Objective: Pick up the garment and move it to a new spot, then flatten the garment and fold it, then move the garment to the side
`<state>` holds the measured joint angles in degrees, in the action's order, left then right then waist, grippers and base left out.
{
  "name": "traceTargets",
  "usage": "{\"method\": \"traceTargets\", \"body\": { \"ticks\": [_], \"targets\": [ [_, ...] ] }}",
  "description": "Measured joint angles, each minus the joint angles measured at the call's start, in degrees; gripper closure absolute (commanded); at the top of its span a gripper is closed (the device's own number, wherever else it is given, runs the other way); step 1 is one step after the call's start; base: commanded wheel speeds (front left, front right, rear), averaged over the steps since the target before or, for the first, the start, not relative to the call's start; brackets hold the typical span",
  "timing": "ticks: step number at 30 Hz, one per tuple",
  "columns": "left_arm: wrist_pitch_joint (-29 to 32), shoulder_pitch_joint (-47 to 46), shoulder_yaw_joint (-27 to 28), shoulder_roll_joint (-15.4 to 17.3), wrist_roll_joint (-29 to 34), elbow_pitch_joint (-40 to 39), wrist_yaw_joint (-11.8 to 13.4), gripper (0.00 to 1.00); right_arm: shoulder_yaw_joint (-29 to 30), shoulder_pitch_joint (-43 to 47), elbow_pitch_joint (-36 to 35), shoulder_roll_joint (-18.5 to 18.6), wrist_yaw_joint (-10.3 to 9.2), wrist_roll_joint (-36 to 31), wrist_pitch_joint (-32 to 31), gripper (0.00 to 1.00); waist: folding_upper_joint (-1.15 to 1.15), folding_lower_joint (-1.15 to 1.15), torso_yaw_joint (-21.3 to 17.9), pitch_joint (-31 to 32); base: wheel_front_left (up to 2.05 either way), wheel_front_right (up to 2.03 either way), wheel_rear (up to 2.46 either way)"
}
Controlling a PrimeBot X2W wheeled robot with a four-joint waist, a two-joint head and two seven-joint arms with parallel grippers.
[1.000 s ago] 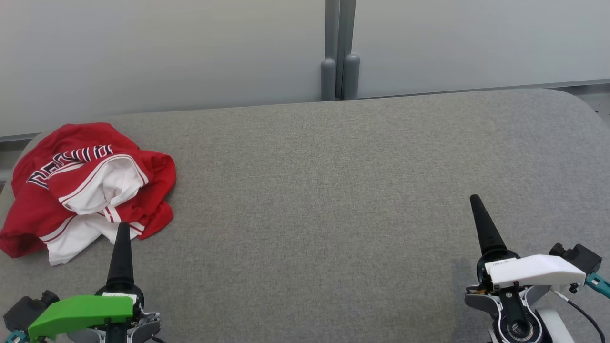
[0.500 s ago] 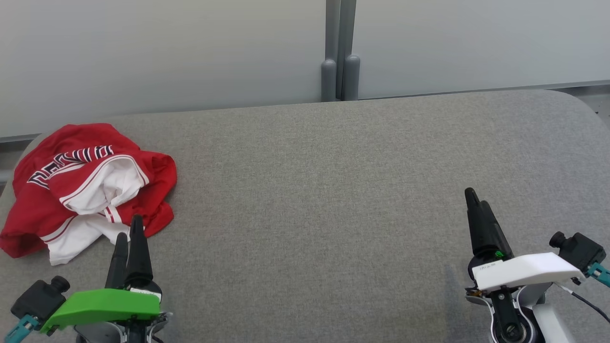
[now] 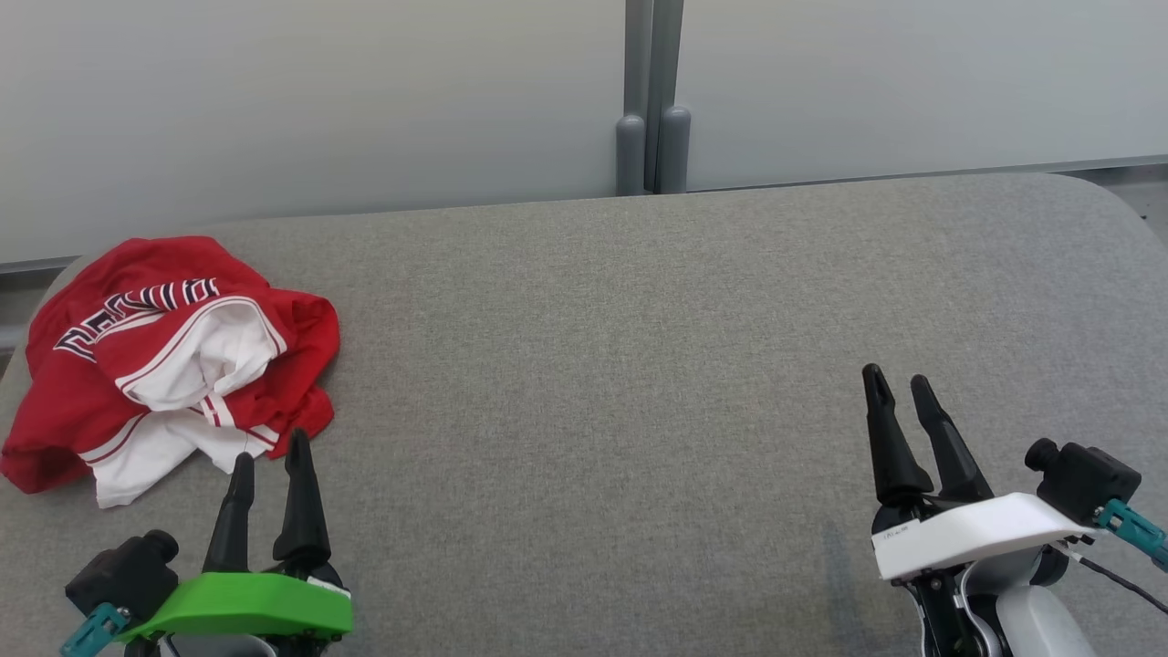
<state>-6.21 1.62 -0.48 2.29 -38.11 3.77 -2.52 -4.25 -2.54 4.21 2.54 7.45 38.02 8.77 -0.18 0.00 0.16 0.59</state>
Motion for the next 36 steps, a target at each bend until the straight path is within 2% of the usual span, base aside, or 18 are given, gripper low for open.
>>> {"method": "traceTargets", "body": {
  "ticks": [19, 36],
  "targets": [
    [-3.2, 2.0, -0.8, 0.2, 12.7, -0.3, 0.3, 0.00, -1.0, 0.8, 0.5, 0.1, 0.01, -13.9, 2.3, 0.00, 0.00, 0.00, 0.1, 0.1, 0.00, 0.00, 0.00],
    [-5.7, 2.8, -1.6, 0.3, 20.2, -0.2, 0.5, 0.00, -1.0, 1.1, 0.4, 0.1, 0.01, -22.6, 4.0, 0.00, 0.00, 0.00, 0.1, 0.1, 0.00, 0.00, 0.00]
  ]
}}
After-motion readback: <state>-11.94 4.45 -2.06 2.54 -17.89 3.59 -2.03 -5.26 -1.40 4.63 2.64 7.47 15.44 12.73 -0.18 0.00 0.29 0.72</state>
